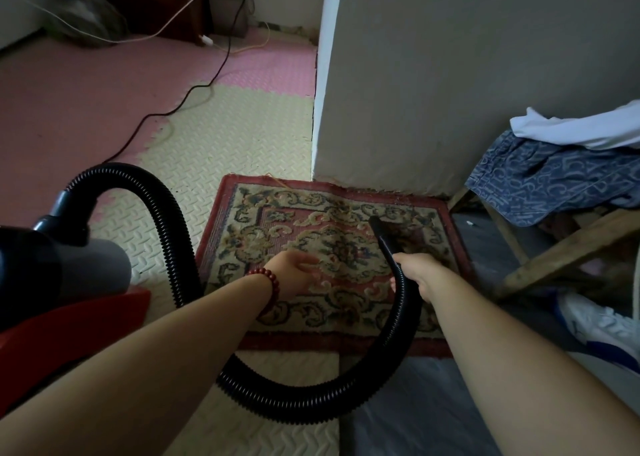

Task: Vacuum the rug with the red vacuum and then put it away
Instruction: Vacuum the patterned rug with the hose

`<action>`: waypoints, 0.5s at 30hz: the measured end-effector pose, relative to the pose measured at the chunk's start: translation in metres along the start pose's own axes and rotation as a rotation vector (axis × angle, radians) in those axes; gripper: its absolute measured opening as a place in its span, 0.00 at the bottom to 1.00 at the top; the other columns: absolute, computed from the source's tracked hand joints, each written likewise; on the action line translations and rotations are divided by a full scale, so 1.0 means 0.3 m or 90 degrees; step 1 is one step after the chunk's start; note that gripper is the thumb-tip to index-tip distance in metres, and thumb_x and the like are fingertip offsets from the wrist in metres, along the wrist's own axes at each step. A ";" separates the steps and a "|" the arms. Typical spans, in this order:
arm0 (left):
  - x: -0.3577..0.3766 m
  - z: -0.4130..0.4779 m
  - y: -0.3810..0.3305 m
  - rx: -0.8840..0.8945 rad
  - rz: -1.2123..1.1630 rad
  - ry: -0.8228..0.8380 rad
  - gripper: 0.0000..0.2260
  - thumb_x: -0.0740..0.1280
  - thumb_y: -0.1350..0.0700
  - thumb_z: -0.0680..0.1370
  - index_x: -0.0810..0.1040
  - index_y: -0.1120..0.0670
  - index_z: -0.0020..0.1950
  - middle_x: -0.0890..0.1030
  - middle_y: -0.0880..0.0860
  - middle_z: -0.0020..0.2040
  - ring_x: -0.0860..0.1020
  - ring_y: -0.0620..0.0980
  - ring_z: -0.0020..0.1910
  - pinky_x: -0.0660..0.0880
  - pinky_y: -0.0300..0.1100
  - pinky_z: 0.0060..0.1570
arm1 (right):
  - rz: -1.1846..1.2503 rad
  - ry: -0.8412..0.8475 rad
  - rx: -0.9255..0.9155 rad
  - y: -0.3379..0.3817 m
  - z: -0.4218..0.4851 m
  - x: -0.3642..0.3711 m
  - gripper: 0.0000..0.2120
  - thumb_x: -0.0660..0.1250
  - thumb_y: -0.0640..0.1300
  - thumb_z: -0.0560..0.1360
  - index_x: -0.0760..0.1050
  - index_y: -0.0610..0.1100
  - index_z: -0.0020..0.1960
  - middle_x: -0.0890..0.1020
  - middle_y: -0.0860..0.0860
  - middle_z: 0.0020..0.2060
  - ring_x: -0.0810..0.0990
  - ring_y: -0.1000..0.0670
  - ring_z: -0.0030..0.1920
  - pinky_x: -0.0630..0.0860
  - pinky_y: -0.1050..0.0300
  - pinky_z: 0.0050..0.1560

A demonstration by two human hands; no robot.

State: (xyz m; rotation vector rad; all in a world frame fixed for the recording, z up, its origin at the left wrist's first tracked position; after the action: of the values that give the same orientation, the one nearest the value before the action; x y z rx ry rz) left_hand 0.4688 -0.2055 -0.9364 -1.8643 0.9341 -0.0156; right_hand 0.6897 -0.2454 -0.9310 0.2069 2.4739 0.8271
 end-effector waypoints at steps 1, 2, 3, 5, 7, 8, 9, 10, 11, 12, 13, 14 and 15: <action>-0.005 0.001 0.008 -0.002 0.002 0.002 0.18 0.65 0.62 0.78 0.72 0.58 0.68 0.80 0.56 0.56 0.76 0.43 0.36 0.73 0.26 0.30 | -0.013 0.004 -0.007 -0.003 -0.003 0.006 0.18 0.60 0.46 0.80 0.69 0.36 0.66 0.78 0.40 0.39 0.78 0.44 0.35 0.78 0.52 0.38; -0.009 -0.001 0.011 -0.006 0.004 0.000 0.17 0.65 0.62 0.78 0.72 0.58 0.67 0.80 0.54 0.53 0.76 0.44 0.37 0.73 0.27 0.32 | -0.036 0.013 -0.013 -0.005 -0.006 0.013 0.19 0.61 0.47 0.80 0.70 0.37 0.66 0.79 0.40 0.42 0.79 0.43 0.38 0.80 0.50 0.43; -0.014 0.000 0.018 -0.007 0.008 0.000 0.17 0.65 0.62 0.77 0.73 0.59 0.66 0.80 0.53 0.50 0.76 0.44 0.37 0.73 0.28 0.33 | -0.058 0.018 -0.012 -0.004 -0.011 0.021 0.19 0.62 0.48 0.79 0.70 0.37 0.65 0.79 0.40 0.44 0.80 0.43 0.41 0.80 0.49 0.46; -0.017 0.007 0.030 0.004 0.035 0.007 0.15 0.67 0.62 0.76 0.76 0.59 0.63 0.79 0.52 0.50 0.75 0.43 0.38 0.73 0.30 0.37 | -0.077 0.029 -0.002 -0.004 -0.026 0.035 0.18 0.62 0.47 0.79 0.71 0.36 0.63 0.80 0.40 0.43 0.80 0.44 0.37 0.80 0.53 0.37; -0.022 0.003 0.031 0.008 0.062 0.012 0.13 0.66 0.58 0.77 0.77 0.57 0.61 0.78 0.53 0.54 0.74 0.43 0.41 0.71 0.29 0.39 | -0.086 0.046 0.000 -0.008 -0.045 0.049 0.17 0.62 0.46 0.79 0.71 0.34 0.62 0.79 0.40 0.38 0.78 0.46 0.30 0.76 0.58 0.26; -0.020 0.007 0.033 0.001 0.064 0.022 0.13 0.66 0.58 0.78 0.77 0.57 0.61 0.77 0.53 0.55 0.74 0.43 0.42 0.71 0.28 0.39 | -0.089 0.044 0.001 -0.016 -0.056 0.052 0.17 0.61 0.46 0.79 0.71 0.34 0.62 0.78 0.40 0.37 0.77 0.46 0.29 0.74 0.59 0.24; -0.018 0.012 0.036 -0.006 0.069 0.029 0.12 0.66 0.58 0.78 0.77 0.57 0.61 0.77 0.53 0.55 0.74 0.44 0.42 0.71 0.30 0.39 | -0.089 0.041 0.004 -0.025 -0.068 0.053 0.17 0.61 0.46 0.80 0.71 0.34 0.62 0.78 0.41 0.36 0.77 0.46 0.29 0.73 0.60 0.24; -0.015 0.017 0.034 -0.010 0.077 0.035 0.12 0.66 0.59 0.78 0.78 0.56 0.61 0.77 0.54 0.56 0.74 0.45 0.42 0.73 0.33 0.41 | -0.093 0.039 0.008 -0.040 -0.079 0.050 0.17 0.60 0.46 0.80 0.71 0.34 0.62 0.78 0.41 0.37 0.76 0.46 0.29 0.73 0.60 0.24; -0.010 0.021 0.032 -0.015 0.084 0.042 0.12 0.66 0.59 0.77 0.78 0.56 0.61 0.77 0.54 0.56 0.75 0.46 0.43 0.76 0.37 0.44 | -0.097 0.034 0.015 -0.056 -0.087 0.041 0.17 0.59 0.46 0.80 0.71 0.35 0.62 0.78 0.41 0.38 0.76 0.46 0.30 0.74 0.59 0.26; -0.005 0.025 0.028 -0.016 0.085 0.049 0.12 0.66 0.59 0.77 0.78 0.56 0.60 0.78 0.55 0.56 0.76 0.48 0.45 0.76 0.40 0.48 | -0.095 0.026 0.026 -0.073 -0.089 0.030 0.17 0.59 0.47 0.80 0.71 0.35 0.62 0.78 0.40 0.40 0.77 0.46 0.31 0.75 0.58 0.27; 0.000 0.027 0.025 -0.017 0.086 0.056 0.12 0.66 0.59 0.77 0.78 0.56 0.60 0.78 0.55 0.56 0.77 0.50 0.48 0.76 0.43 0.52 | -0.092 0.016 0.035 -0.087 -0.093 0.017 0.17 0.59 0.47 0.80 0.71 0.36 0.62 0.78 0.40 0.42 0.77 0.46 0.31 0.75 0.57 0.29; 0.007 0.028 0.019 -0.014 0.091 0.064 0.12 0.66 0.58 0.77 0.79 0.55 0.60 0.78 0.55 0.57 0.77 0.51 0.49 0.76 0.44 0.53 | -0.090 0.003 0.042 -0.100 -0.098 0.001 0.17 0.59 0.47 0.80 0.72 0.36 0.62 0.78 0.40 0.42 0.77 0.46 0.32 0.74 0.57 0.30; 0.013 0.029 0.015 -0.013 0.096 0.072 0.11 0.66 0.56 0.77 0.79 0.54 0.59 0.78 0.54 0.57 0.78 0.51 0.50 0.76 0.43 0.53 | -0.083 -0.008 0.046 -0.110 -0.103 -0.015 0.17 0.59 0.47 0.80 0.72 0.36 0.62 0.78 0.41 0.41 0.76 0.46 0.31 0.74 0.57 0.29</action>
State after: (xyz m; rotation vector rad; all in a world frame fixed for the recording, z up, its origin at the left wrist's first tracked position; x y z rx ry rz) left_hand 0.4724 -0.2019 -0.9459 -1.8230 1.1548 -0.0197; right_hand 0.6782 -0.2892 -0.9278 0.0745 2.4779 0.6803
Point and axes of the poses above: each hand's wrist, its own z-axis towards the middle knuckle, its own x-axis out of the palm, y = z × x, the point moved 1 cm from there along z, towards the middle knuckle
